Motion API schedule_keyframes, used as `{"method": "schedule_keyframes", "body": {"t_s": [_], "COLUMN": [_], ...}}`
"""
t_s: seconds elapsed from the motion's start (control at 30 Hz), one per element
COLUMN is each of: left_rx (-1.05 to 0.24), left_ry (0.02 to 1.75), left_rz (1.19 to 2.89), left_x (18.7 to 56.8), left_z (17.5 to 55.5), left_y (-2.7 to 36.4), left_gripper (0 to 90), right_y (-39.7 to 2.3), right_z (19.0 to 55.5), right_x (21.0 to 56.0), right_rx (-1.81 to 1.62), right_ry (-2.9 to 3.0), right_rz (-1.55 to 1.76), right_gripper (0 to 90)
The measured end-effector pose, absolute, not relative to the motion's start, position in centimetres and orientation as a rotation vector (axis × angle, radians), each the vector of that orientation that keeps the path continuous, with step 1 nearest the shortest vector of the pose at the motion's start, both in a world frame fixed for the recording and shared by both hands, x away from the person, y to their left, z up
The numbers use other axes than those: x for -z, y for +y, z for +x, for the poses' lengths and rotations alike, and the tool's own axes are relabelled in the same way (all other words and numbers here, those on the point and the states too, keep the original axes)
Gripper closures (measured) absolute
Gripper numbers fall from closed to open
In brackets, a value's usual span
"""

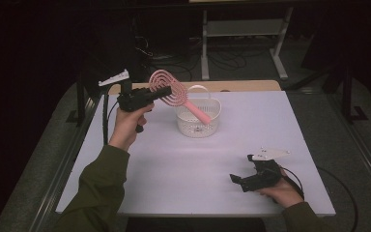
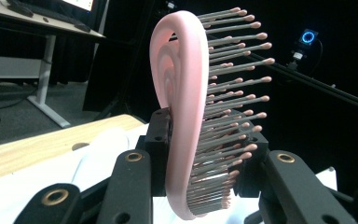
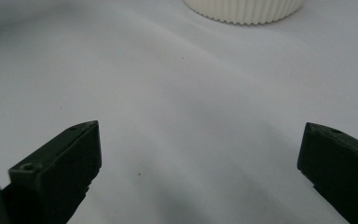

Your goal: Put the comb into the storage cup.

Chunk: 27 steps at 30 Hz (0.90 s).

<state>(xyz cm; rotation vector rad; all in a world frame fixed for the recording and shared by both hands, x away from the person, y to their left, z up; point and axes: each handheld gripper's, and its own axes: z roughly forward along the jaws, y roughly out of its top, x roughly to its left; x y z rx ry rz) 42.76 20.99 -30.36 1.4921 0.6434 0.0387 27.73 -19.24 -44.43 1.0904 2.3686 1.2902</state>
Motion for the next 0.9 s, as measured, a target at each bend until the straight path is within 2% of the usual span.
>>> {"method": "schedule_keyframes", "body": {"t_s": [0.9], "left_rx": [-0.087], "left_ry": [0.724], "left_rz": [1.476], "left_x": [31.9], "left_z": [45.1], "left_y": [19.9], "left_gripper": [65.6], "right_y": [-19.3], "right_z": [27.7], "right_x": [44.5], "right_rx": [-1.286], "right_ry": [2.378], "right_rz": [1.089], "right_gripper": [0.0]}}
